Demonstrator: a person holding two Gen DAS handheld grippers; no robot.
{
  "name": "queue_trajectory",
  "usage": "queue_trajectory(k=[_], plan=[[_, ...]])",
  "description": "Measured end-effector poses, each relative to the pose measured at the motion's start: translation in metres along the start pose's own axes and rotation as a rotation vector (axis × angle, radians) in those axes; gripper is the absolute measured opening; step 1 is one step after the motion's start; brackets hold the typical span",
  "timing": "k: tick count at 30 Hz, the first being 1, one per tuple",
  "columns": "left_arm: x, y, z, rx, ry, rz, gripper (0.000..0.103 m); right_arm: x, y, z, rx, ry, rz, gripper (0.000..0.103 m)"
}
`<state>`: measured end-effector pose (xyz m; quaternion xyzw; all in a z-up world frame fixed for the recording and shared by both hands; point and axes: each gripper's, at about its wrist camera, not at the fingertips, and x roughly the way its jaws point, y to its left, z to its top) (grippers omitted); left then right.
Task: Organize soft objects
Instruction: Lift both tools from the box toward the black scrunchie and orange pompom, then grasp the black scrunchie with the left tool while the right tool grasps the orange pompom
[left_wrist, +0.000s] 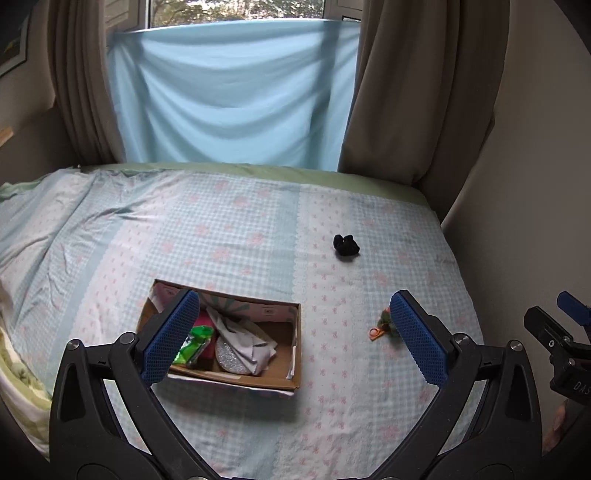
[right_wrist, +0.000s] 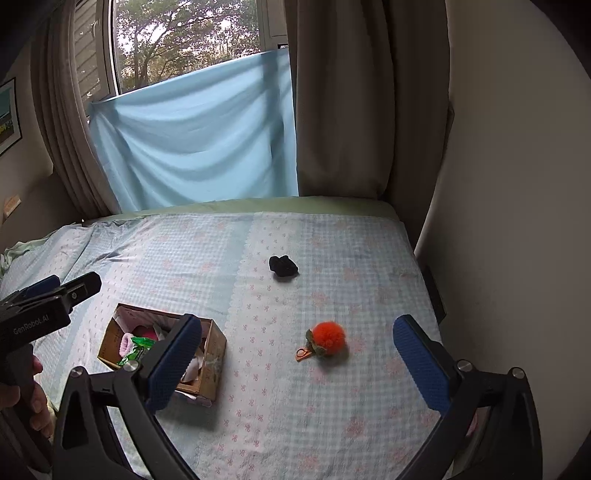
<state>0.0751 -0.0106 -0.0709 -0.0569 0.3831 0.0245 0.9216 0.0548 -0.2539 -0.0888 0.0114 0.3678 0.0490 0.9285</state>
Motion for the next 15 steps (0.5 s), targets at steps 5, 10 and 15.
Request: queue_trajectory(k=[5,10,15], plan=[[0.065,-0.03,0.018,0.04,0.028,-0.03,0.103,0.047,-0.02,-0.004,0.042,0.027,-0.006,0.103],[0.146,-0.058,0.039,0.073,0.066,-0.079,0.103,0.108,-0.041,-0.01,0.125,0.076,-0.027,0.103],[0.242,-0.085,0.059,0.127,0.121,-0.115,0.103,0.177,-0.063,-0.022,0.263,0.137,-0.056,0.103]])
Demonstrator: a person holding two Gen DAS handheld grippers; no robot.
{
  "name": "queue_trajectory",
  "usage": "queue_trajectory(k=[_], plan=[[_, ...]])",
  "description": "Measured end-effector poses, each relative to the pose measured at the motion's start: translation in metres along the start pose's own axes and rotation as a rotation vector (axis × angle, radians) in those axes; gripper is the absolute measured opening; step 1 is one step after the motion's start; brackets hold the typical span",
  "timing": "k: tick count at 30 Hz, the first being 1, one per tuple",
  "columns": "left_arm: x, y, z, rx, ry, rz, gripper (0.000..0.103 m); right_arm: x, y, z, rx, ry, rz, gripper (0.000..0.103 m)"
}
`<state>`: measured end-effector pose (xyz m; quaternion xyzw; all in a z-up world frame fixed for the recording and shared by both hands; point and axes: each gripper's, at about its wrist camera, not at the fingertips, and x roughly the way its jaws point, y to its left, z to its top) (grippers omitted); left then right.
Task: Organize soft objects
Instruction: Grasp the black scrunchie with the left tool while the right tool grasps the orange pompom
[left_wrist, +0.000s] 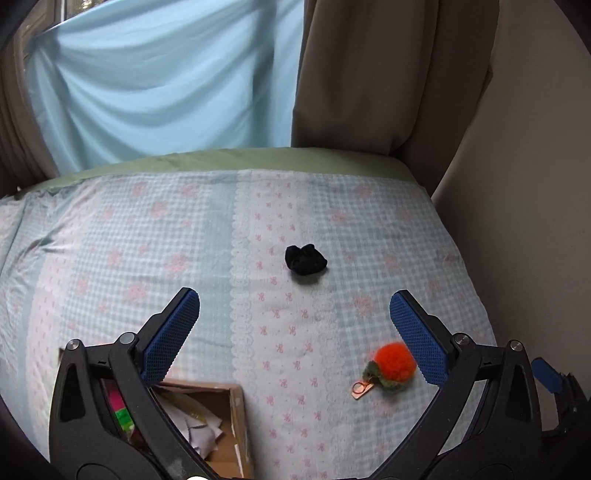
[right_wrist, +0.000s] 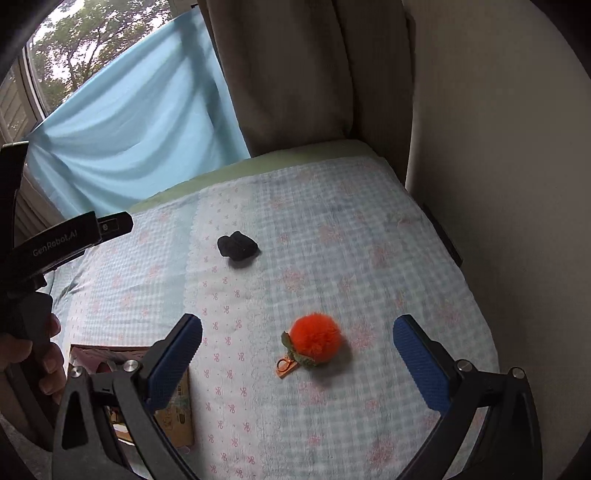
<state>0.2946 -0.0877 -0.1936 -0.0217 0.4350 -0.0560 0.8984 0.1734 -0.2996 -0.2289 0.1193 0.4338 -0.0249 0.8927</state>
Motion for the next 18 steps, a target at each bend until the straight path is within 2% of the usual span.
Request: queue_trajectory(k=[4,7,9,15,18], plan=[[0.084,-0.006,0.014,0.022,0.056,-0.015,0.103,0.055,-0.012,-0.005,0.099,0.042,-0.037,0.103],[0.143,-0.005,0.014,0.003,0.102,-0.027,0.103,0.09,-0.016,-0.01,0.141,0.069,-0.068,0.097],[0.177,-0.005,0.012,0.001,0.124,-0.023,0.103,0.111,-0.02,-0.017,0.172,0.085,-0.091,0.097],[0.255,0.001,-0.001,-0.019,0.165,-0.015,0.101,0.163,-0.034,-0.04,0.26,0.141,-0.135,0.097],[0.282,0.004,-0.006,-0.025,0.178,-0.016,0.094,0.181,-0.037,-0.049,0.273,0.165,-0.152,0.087]])
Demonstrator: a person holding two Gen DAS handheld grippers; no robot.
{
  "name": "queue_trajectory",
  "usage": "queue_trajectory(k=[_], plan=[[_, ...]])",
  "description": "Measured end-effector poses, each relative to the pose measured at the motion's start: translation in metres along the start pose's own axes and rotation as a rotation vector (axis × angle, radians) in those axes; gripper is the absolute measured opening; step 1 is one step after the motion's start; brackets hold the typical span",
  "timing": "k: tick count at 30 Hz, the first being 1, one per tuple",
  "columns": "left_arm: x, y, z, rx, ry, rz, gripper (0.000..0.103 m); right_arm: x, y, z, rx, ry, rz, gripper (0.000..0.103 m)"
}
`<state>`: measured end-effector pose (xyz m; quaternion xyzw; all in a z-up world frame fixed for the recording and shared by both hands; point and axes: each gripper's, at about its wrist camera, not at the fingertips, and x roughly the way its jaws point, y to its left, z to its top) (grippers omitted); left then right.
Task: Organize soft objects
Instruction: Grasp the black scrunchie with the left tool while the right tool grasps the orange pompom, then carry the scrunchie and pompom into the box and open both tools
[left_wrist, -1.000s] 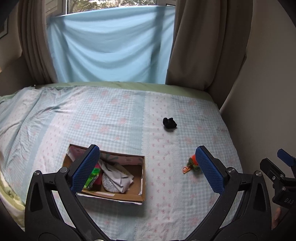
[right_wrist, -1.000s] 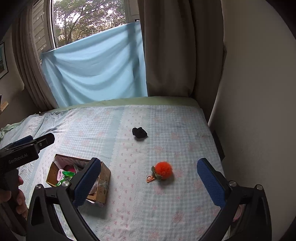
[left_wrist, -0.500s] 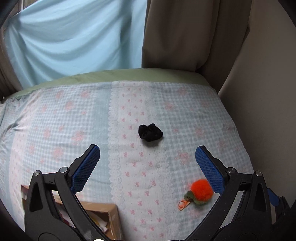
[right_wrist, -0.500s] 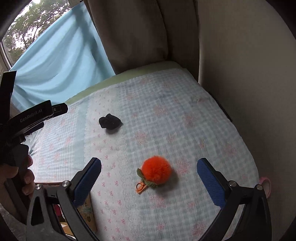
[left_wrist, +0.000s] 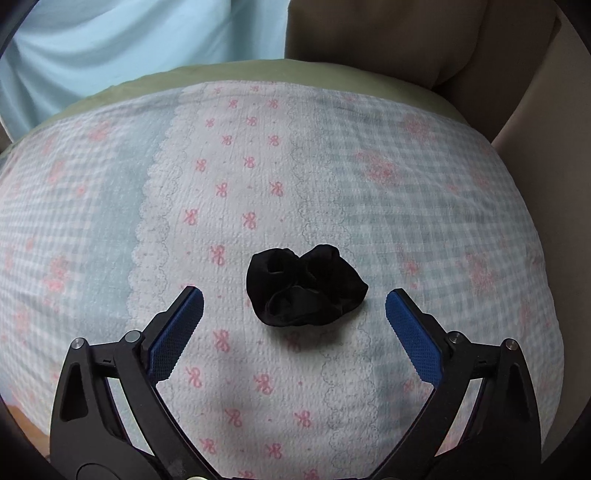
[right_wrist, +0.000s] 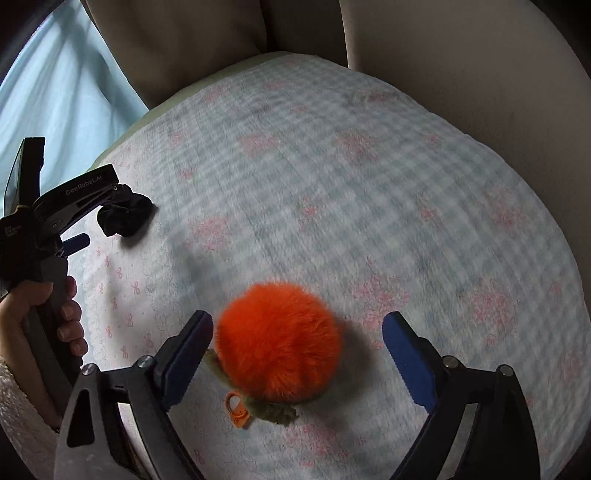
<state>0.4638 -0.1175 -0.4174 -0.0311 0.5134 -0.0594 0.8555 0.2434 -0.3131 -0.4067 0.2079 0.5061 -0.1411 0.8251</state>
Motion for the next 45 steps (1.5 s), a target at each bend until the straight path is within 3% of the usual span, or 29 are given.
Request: queue_trajectory(k=[3,6,8,11,13,14,23,30,37,45], plan=[[0.018,-0.001,-0.001,0.016,0.008,-0.009,0.088,0.017,0.0,-0.003,0.01,0.026,-0.005,0.08],[0.029,-0.004,-0.002,0.04,0.004,-0.014,0.07,0.026,0.001,-0.005,0.011,0.034,-0.004,0.068],[0.033,-0.007,-0.003,0.058,0.006,-0.022,0.05,0.028,0.004,-0.006,0.001,0.026,-0.018,0.063],[0.033,-0.012,-0.003,0.09,-0.004,-0.031,0.032,0.028,0.009,-0.006,-0.018,0.014,-0.022,0.047],[0.033,-0.012,-0.002,0.089,-0.004,-0.048,0.026,0.027,0.011,-0.006,-0.034,0.011,-0.023,0.037],[0.033,-0.012,-0.002,0.088,-0.003,-0.051,0.024,0.027,0.011,-0.006,-0.037,0.011,-0.022,0.037],[0.019,-0.011,-0.003,0.079,-0.013,-0.041,0.019,0.019,0.013,-0.004,-0.032,0.004,-0.004,0.034],[-0.022,-0.011,0.003,0.074,-0.044,-0.031,0.019,-0.016,0.014,0.005,-0.036,-0.045,0.014,0.034],[-0.101,-0.019,0.008,0.064,-0.102,-0.023,0.019,-0.082,0.019,0.027,-0.064,-0.127,0.052,0.034],[-0.218,-0.014,-0.014,0.0,-0.166,0.006,0.019,-0.18,0.038,0.042,-0.161,-0.216,0.114,0.034]])
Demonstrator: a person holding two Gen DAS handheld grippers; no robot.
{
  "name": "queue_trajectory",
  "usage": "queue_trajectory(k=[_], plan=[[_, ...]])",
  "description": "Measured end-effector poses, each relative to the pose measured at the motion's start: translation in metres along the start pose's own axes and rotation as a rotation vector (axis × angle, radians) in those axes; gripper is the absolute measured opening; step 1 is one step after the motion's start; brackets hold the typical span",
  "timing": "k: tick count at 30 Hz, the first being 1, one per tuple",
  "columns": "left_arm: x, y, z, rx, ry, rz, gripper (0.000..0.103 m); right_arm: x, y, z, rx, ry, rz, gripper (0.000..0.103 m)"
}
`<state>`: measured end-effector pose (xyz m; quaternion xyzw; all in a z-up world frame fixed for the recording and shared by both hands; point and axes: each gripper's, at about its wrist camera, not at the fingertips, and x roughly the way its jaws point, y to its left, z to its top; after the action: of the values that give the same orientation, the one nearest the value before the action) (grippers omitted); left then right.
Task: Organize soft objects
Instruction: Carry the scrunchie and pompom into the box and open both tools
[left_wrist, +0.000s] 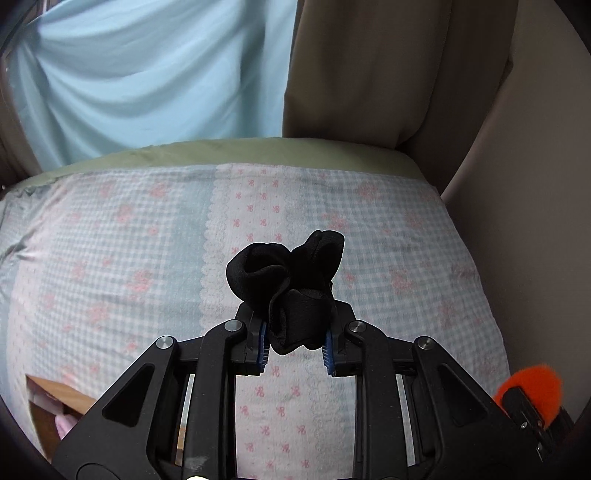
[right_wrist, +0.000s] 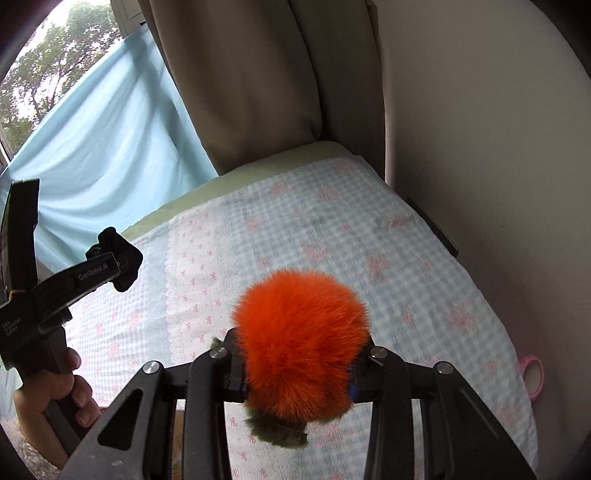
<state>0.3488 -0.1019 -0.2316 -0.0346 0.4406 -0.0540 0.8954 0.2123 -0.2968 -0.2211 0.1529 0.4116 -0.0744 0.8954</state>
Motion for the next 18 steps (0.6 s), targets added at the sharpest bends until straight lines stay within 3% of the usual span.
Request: queue_trajectory(k=[8,18], plan=[[-0.121,0.025,-0.029,-0.081,-0.035,0.03,0.019,-0.086,0.05,0.01,-0.189,-0.047,0.106,0.034],[-0.225,0.11,-0.1,-0.179,-0.027,0.148,0.019,-0.142,0.143,-0.041,-0.383,0.009,0.278,0.034]])
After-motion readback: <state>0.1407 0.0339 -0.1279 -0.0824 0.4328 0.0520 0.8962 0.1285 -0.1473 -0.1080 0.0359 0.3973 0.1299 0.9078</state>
